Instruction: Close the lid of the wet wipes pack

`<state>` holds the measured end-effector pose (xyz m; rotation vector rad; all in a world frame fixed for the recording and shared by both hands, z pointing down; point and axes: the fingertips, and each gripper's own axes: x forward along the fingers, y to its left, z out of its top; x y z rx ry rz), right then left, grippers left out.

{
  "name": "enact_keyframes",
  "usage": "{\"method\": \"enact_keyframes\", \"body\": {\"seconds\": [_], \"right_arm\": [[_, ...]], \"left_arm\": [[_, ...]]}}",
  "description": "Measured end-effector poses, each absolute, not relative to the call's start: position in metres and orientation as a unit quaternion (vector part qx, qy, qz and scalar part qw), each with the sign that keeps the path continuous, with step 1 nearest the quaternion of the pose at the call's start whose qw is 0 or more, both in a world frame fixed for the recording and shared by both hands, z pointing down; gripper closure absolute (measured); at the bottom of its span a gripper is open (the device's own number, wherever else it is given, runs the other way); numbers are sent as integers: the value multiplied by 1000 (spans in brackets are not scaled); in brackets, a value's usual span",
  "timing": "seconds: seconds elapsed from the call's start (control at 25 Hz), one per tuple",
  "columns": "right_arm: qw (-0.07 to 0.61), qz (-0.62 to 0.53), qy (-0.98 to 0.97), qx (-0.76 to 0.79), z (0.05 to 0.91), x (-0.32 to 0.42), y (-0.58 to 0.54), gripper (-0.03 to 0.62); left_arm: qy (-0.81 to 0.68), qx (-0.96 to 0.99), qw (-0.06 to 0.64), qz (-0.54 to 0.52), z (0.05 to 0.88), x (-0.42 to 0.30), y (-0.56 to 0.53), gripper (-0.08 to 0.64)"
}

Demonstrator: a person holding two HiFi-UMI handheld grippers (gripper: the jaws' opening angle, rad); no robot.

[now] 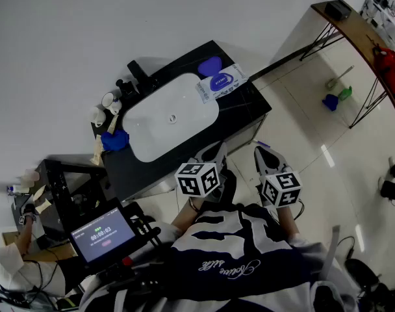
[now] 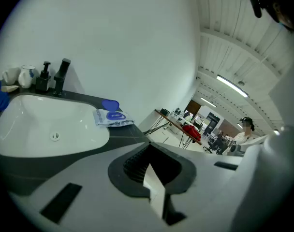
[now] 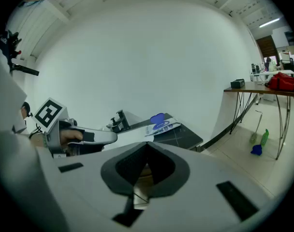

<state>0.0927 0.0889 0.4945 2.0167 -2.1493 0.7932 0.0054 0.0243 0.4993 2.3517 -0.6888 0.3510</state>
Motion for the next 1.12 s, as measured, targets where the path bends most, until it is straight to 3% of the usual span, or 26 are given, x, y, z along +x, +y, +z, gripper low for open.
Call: {"method": "enact_keyframes", "body": {"seconds": [0.4,1.12], "right_arm": [[45,276,-672,686,495,116,-24,594],[94,314,-666,670,535,142,-93,594]], "left_arm": [[-240,897,342,145,511,31,-108,561],[-270,857,378,221,611,63,-200,561]]}}
